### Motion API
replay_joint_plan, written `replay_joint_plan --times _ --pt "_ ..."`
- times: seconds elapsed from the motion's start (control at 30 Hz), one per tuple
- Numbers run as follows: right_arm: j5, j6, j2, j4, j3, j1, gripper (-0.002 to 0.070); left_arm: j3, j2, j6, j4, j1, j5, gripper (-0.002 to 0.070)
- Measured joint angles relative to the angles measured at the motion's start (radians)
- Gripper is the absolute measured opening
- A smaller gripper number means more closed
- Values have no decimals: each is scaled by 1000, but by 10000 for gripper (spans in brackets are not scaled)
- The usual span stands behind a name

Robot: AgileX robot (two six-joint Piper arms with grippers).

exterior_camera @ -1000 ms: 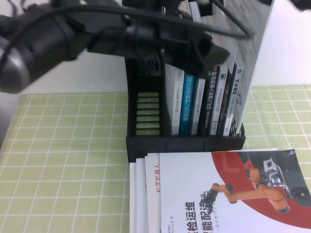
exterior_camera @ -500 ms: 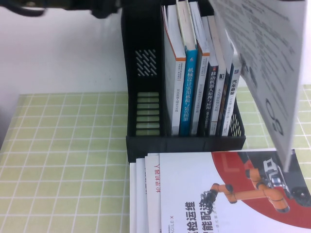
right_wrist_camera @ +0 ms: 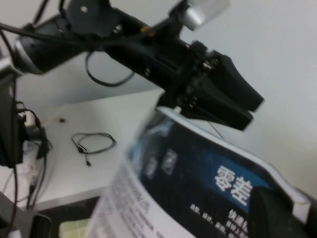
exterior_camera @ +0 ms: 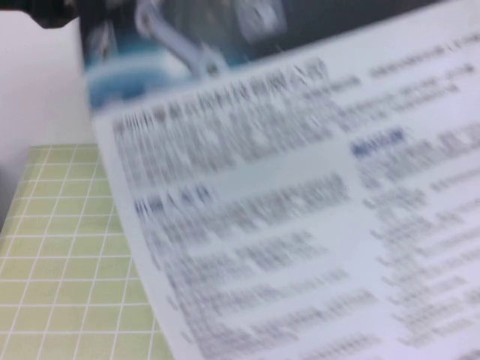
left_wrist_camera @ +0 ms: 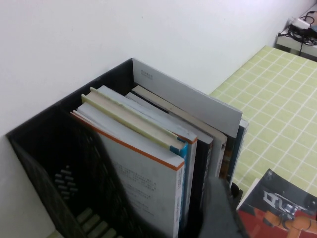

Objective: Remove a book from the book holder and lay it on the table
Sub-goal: Place the picked book on the book

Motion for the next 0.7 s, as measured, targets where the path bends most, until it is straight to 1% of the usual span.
replay_joint_plan --times 0.17,0.27,0.37,0.53,0.63,0.7 --pt "0 39 -21 -175 23 26 26 -1 -27 -45 48 0 27 375" --pt "0 13 -15 -350 64 57 26 -1 -33 -75 86 0 36 375" --pt "0 -18 15 -543 96 115 26 -1 -35 -85 109 0 38 375" --pt "-24 -11 53 -861 171 295 26 -1 -35 -86 114 0 42 375" --pt "-88 55 61 -1076 251 441 26 11 -37 -86 115 0 42 375" --pt "-129 130 65 -1198 327 551 26 29 -37 -86 116 0 42 375"
